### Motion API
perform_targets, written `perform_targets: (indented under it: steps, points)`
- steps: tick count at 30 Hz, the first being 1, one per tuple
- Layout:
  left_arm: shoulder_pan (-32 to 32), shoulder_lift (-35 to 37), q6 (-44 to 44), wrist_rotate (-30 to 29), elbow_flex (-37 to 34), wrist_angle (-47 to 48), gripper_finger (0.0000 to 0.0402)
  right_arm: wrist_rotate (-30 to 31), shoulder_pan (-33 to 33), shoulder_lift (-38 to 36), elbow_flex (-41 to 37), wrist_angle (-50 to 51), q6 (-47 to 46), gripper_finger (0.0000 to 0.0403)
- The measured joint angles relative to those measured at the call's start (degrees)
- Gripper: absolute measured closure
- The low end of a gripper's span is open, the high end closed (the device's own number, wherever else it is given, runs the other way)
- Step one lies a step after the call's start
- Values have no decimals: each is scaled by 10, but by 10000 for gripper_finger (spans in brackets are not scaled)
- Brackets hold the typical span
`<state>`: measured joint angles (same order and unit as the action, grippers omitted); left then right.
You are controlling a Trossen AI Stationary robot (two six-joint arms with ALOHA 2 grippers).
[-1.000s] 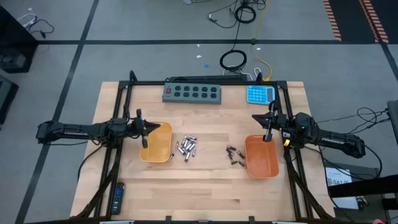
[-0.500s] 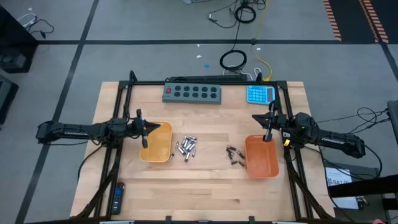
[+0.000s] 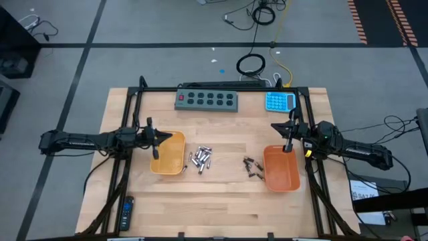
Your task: Sort batteries
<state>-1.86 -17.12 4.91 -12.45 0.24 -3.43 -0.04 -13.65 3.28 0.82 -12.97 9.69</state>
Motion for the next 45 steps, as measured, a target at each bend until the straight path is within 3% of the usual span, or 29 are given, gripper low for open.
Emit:
perform_targets:
  steps: [16, 19, 23, 25, 28, 33, 38, 45]
  points:
    - [0, 0, 0, 0, 0, 0, 384, 0, 0, 0, 0, 0, -12, 403]
    - [0, 0, 3, 0, 0, 0, 384, -1, 0, 0, 0, 0, -124, 403]
    - [0, 0, 161, -11, 0, -5, 384, -1, 0, 0, 0, 0, -289, 403]
    - [0, 0, 177, -11, 0, -34, 384, 0, 0, 0, 0, 0, -338, 403]
    - [0, 0, 158, 10, 0, -89, 384, 3, 0, 1, 0, 0, -389, 403]
    - [0, 0, 30, 34, 0, -148, 384, -3, 2, 1, 0, 1, -390, 403]
    - [0, 0, 87, -6, 0, -154, 384, -16, 4, 1, 0, 25, -360, 403]
    - [0, 0, 60, -17, 0, -154, 384, -66, 8, 12, 0, 47, -382, 403]
